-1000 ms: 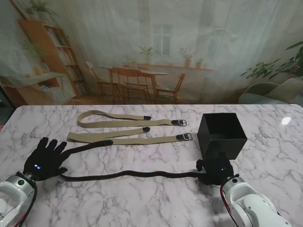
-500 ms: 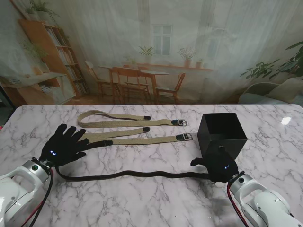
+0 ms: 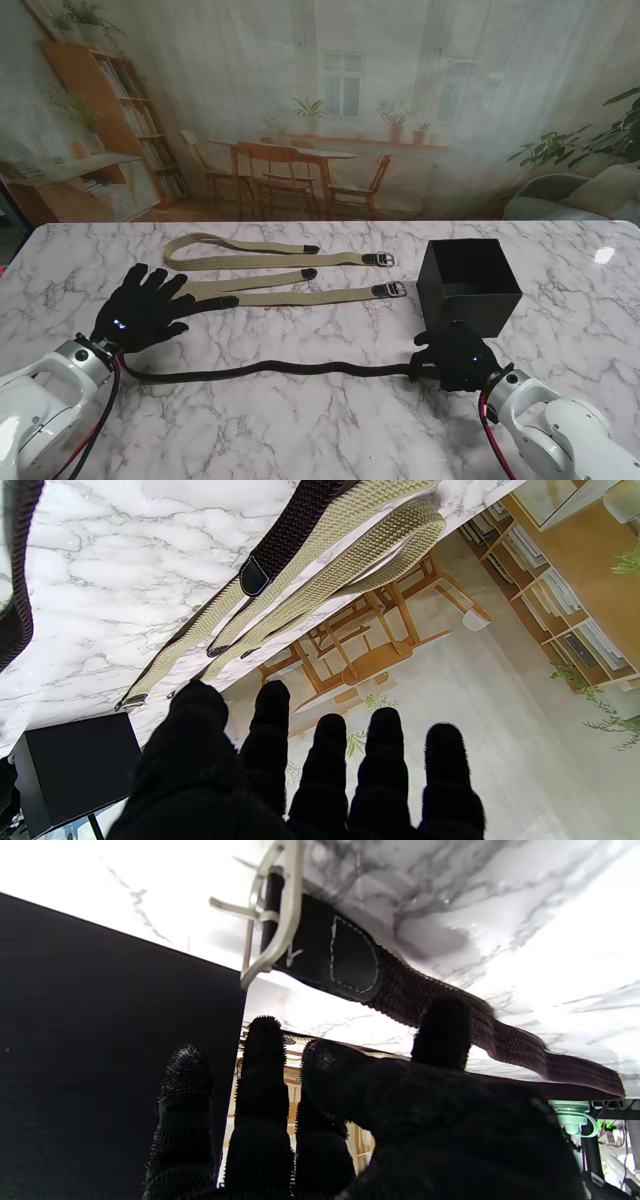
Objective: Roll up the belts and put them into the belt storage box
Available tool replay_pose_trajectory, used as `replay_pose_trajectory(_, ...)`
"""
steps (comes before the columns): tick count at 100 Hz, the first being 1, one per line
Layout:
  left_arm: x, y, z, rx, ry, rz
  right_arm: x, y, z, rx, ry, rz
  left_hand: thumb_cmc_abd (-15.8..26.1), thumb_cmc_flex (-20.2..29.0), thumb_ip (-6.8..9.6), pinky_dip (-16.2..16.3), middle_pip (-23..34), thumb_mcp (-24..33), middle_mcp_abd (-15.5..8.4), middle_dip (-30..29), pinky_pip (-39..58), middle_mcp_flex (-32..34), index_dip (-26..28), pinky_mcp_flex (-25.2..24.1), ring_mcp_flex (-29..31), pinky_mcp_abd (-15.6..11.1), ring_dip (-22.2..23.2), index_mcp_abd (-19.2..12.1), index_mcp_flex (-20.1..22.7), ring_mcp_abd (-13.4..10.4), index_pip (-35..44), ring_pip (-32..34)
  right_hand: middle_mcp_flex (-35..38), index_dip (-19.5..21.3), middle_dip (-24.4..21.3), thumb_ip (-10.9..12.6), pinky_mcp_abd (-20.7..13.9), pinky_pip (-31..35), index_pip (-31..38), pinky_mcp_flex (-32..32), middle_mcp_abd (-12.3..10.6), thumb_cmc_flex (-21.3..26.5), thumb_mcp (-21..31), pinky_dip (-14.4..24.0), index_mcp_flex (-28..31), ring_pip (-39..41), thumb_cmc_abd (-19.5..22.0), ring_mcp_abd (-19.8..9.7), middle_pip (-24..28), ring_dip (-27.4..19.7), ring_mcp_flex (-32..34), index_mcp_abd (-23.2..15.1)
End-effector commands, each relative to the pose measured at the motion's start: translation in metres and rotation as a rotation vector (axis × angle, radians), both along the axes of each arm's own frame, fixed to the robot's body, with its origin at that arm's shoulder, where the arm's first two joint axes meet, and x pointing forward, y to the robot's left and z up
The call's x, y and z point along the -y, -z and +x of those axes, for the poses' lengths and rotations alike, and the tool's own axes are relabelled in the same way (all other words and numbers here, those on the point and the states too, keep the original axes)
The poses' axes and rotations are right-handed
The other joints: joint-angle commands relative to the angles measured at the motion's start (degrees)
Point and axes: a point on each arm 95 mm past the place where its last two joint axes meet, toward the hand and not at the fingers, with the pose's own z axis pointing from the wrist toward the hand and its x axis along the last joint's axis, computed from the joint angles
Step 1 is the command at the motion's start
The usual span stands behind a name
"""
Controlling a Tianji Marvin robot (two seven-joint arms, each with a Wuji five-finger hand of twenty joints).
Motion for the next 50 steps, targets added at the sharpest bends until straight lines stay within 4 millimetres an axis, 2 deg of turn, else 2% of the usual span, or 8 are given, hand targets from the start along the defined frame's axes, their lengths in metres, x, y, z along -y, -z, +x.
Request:
replay_pose_trajectory(1,0.0027,0.0029,-0.0014,-0.014,-0.004,0.0,0.0009,0.0033,0.0005,-0.01,0.011,-0.033,2.98,0.8,-1.32,-0.85,-1.58,-1.04,1.71,0.54,-1.34,-0.31,0.27,-0.88,0.01,2.27,-0.62,1.08,0.74,0.93,0.09,-0.74,-2.09,1.22,-0.87,0.66,2.23,-1.01,0.01,-0.83,0.58,2.22,3.02,-0.93,-0.82,-2.59,-0.16,1.8,-1.52,-1.37,-1.02,-4.46)
replay_pose_trajectory(8,0.0033,0.0041,-0.0017,-0.017,-0.006,-0.005,0.002,0.0053,0.0015,-0.029,0.028,-0.057,3.45,0.09,-1.27,-0.89,-1.64,-1.11,1.72,0.52,-1.45,-0.36,-0.09,-0.94,-0.02,2.33,-0.63,1.11,0.68,0.96,-0.33,-0.76,-2.95,0.91,-1.03,0.67,3.42,-1.91,-1.53,-1.22,1.72,1.55,0.57,-1.37,-6.04,-3.12,0.83,2.79,-1.82,-1.83,-1.12,-2.4)
replay_pose_trajectory(15,0.004,0.0054,-0.002,-0.021,-0.009,-0.007,0.0029,0.0063,0.0011,-0.057,0.047,-0.088,3.88,-0.48,-1.22,-0.92,-1.71,-1.13,1.81,0.51,-1.58,-0.39,-0.54,-1.05,0.0,2.49,-0.63,1.36,0.65,0.93,-0.74,-0.78,-4.06,0.59,-0.97,0.75,4.97,-3.23,-2.75,-1.96,3.75,-0.75,-3.61,-1.9,-12.64,-2.85,1.86,3.38,-1.68,-1.64,-0.27,2.44)
replay_pose_trajectory(18,0.0042,0.006,-0.0021,-0.023,-0.009,-0.008,0.003,0.0067,0.001,-0.068,0.053,-0.097,4.07,-0.78,-1.2,-0.92,-1.72,-1.17,1.83,0.51,-1.61,-0.37,-0.81,-1.04,0.05,2.5,-0.62,1.41,0.6,0.94,-0.95,-0.77,-4.26,0.41,-0.91,0.75,5.51,-3.4,-3.13,-1.84,4.33,-1.88,-4.0,-1.96,-13.88,-2.54,1.8,3.25,-1.53,-1.43,0.47,5.06)
replay_pose_trajectory(25,0.0045,0.0073,-0.002,-0.027,-0.011,-0.009,0.0028,0.0076,0.0007,-0.091,0.063,-0.107,4.24,-1.16,-1.12,-0.93,-1.77,-1.14,1.81,0.52,-1.69,-0.37,-1.47,-1.12,0.09,2.59,-0.61,1.44,0.69,0.96,-1.31,-0.78,-4.71,0.24,-0.72,0.7,6.17,-3.7,-3.61,-1.63,5.23,-3.76,-4.56,-2.02,-14.96,-1.79,1.78,2.72,-1.09,-0.79,2.09,7.8)
replay_pose_trajectory(37,0.0049,0.009,-0.0025,-0.032,-0.018,-0.013,0.0032,0.0085,-0.0001,-0.124,0.077,-0.124,4.32,-1.51,-1.08,-0.95,-1.84,-1.15,1.86,0.53,-1.84,-0.37,-2.19,-1.19,0.13,2.66,-0.6,1.58,0.64,0.98,-1.52,-0.81,-2.34,-0.34,-0.26,0.84,6.55,-2.82,-5.41,0.39,8.58,-5.38,-4.84,-1.41,-17.45,0.91,1.97,-0.21,0.19,1.37,7.05,20.1)
replay_pose_trajectory(50,0.0051,0.0102,-0.0028,-0.035,-0.019,-0.014,0.0043,0.0075,-0.0012,-0.166,0.078,-0.116,4.32,-1.63,-1.05,-0.94,-1.85,-1.1,1.75,0.56,-1.93,-0.29,-2.63,-1.2,0.24,2.82,-0.57,1.6,0.63,0.92,-1.49,-0.79,4.17,-1.08,0.66,1.33,5.87,-0.59,-8.04,2.74,8.33,-7.94,-3.78,0.16,-21.45,3.56,0.58,-1.7,0.62,4.76,12.05,29.92)
